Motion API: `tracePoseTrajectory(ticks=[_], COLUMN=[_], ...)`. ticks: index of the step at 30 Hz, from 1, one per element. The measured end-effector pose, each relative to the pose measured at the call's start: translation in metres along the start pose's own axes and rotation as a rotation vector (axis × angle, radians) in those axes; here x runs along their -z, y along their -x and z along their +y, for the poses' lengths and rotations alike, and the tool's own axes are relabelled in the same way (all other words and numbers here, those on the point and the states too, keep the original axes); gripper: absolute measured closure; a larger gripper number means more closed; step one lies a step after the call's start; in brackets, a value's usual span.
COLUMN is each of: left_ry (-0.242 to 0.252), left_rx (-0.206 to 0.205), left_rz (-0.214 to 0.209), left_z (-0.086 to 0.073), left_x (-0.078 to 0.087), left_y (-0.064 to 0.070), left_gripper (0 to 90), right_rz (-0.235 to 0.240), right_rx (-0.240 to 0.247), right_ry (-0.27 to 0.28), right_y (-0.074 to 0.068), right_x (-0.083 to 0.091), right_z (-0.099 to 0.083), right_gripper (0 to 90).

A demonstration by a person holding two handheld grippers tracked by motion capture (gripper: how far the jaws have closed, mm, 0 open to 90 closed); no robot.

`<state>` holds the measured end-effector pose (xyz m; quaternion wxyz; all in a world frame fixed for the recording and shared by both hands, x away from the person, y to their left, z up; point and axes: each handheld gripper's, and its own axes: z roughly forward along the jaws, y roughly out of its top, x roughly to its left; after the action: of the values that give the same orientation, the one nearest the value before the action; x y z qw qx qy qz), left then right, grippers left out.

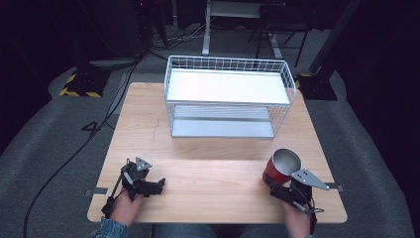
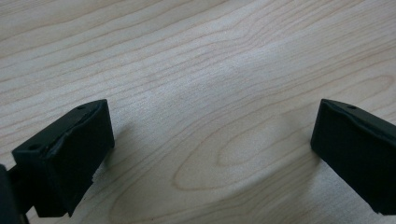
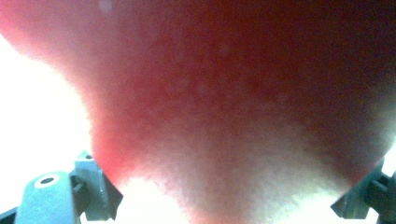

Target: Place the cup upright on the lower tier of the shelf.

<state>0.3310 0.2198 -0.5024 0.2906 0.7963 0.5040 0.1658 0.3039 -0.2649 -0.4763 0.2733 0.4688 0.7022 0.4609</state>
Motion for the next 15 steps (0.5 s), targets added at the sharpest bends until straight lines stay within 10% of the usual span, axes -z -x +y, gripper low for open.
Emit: tracePoseTrajectory(ticks=[15], left_ry=[-0.002], left_rx=[-0.002], left_rz=[0.003], left_z=[0.000], left_x=[0.000], left_y=[-0.001], left_gripper=[0.0], right_rz=[0.029], right_rx=[0.048], right_ry=[0.013], right_y=[-0.002], right_x=[-0.002], right_z=[0.038], right_gripper=[16.8])
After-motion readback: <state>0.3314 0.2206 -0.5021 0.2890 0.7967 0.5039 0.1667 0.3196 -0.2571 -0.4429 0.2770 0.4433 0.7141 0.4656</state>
